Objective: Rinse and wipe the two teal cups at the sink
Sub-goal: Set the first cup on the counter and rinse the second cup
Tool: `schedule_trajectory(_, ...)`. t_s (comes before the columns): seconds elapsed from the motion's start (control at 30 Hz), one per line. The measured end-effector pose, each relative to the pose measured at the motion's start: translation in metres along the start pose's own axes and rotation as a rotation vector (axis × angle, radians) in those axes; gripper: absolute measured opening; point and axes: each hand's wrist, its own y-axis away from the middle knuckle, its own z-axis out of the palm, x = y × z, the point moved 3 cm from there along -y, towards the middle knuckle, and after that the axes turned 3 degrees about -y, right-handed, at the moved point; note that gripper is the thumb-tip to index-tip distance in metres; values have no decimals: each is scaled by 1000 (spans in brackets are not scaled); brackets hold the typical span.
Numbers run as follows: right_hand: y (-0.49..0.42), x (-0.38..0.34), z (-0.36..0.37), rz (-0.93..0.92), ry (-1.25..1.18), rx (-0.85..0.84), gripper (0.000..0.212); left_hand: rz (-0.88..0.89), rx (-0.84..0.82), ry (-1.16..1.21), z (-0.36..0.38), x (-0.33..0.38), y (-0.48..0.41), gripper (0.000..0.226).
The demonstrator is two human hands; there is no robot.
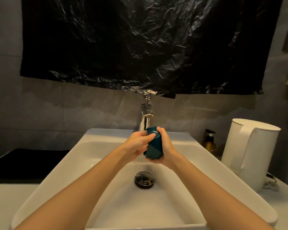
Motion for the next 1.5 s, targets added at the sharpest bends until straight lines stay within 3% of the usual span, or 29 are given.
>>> schedule_trajectory(0.13, 0, 0, 1, -96, 89, -9, 47, 11, 77, 34, 1, 2, 0, 28)
schedule_trajectory(0.3, 6, -6, 4, -294, 253, -36, 19, -57, 159, 134, 0, 2, -2, 34)
schedule_trajectory(0.43, 10, -4, 12, -366, 311, -105, 32, -72, 169, 152, -6, 5, -1, 36)
schedule_trajectory(0.6, 11, -6, 9, -296, 205, -93, 19, -134, 89, 341, -4, 7, 2, 31)
schedule_trajectory(0.8, 5, 4, 6, 24, 66, -96, 57, -112, 59, 191, -3, 1, 5, 22)
schedule_trajectory(0.87, 7, 3, 4, 66, 26, -110, 57, -115, 43, 128, -2, -2, 4, 29)
schedule_trajectory(1.0, 6, -1, 4, -43, 103, -46, 47, -88, 57, 151, -3, 2, 5, 25)
schedule_trajectory(1.17, 12, -6, 6, -213, 167, -5, 28, -81, 202, 210, 2, 1, 1, 33)
schedule_trajectory(1.27, 15, -5, 12, -296, 254, -81, 29, -62, 349, 225, -1, -2, -5, 44)
schedule_trajectory(1.37, 14, 4, 19, -156, 279, -222, 49, -82, 472, 102, -9, -4, -5, 52)
schedule_trajectory(1.5, 13, 1, 19, -188, 296, -378, 43, -149, 495, 174, -21, 2, 0, 46)
